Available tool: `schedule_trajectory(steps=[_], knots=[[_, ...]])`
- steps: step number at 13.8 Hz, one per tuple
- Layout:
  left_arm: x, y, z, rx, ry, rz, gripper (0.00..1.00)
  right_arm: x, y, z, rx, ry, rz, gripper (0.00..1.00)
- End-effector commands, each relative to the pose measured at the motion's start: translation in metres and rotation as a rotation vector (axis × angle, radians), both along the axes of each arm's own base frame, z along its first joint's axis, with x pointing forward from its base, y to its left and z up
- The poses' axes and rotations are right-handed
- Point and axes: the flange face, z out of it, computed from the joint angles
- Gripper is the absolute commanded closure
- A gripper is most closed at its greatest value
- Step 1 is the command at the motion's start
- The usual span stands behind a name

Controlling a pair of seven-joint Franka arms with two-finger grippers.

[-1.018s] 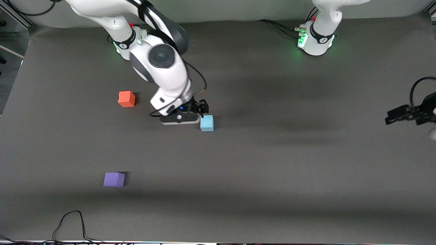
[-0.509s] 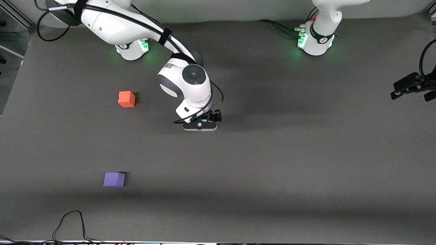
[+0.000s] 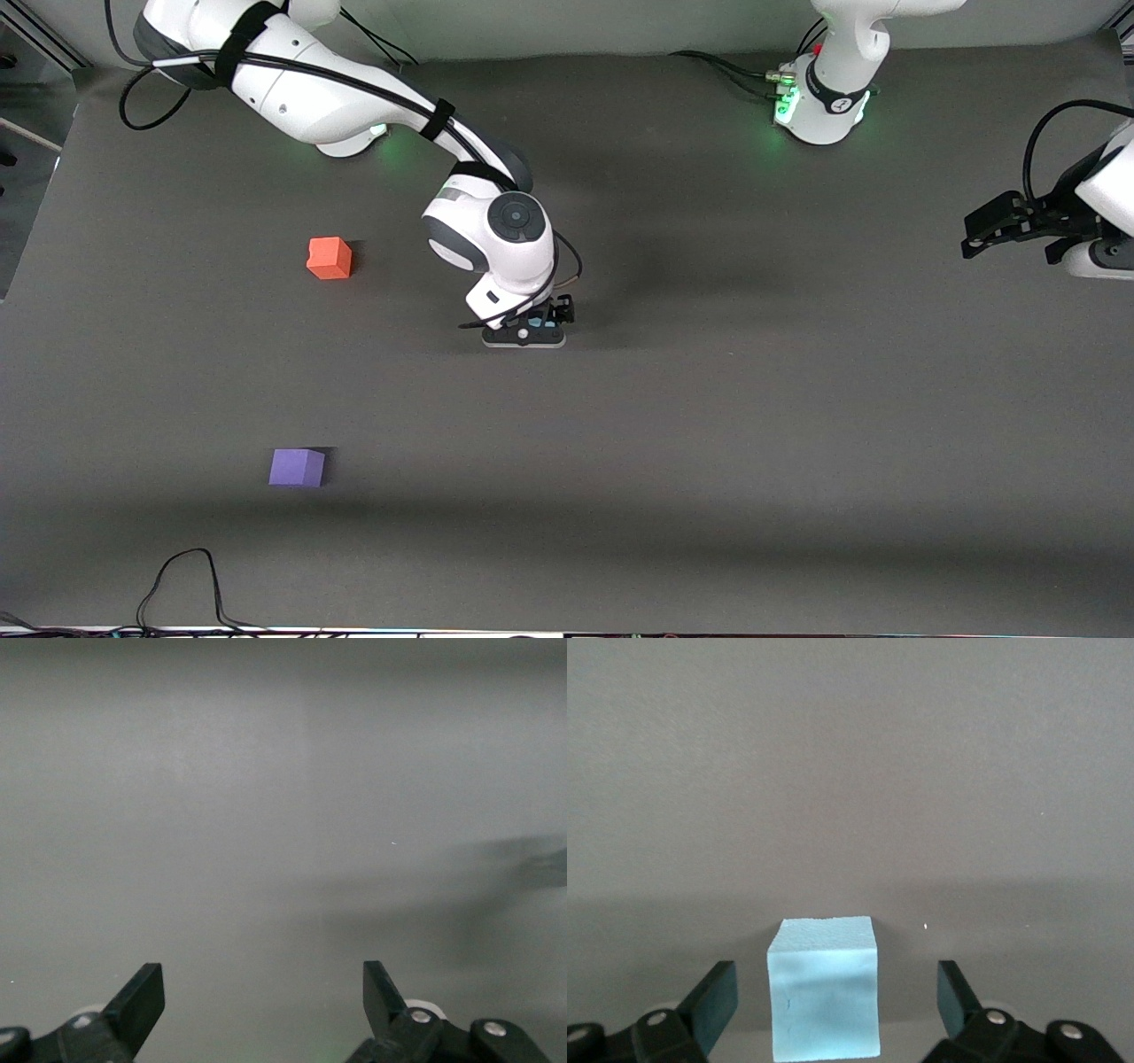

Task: Place blue block between orange and purple blocks
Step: 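Lower the right gripper and close it on the blue cube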

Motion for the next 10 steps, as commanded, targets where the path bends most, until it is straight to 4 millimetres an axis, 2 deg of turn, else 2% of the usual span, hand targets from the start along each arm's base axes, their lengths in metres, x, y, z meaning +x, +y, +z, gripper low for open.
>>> schedule_trajectory(steps=[1,5,10], knots=[[-0.004,0.005,0.003,0.013,-0.015,0.0,0.0,-0.002,-0.004,-0.01,-0.024,-0.025,-0.01,0.0],[-0.003,0.004,0.0,0.013,-0.009,-0.002,0.0,-0.002,-0.011,-0.018,-0.038,-0.03,-0.007,0.0],[-0.001,-0.005,-0.005,0.017,-0.005,-0.019,0.0,-0.01,-0.005,-0.025,-0.004,-0.036,-0.035,0.0]])
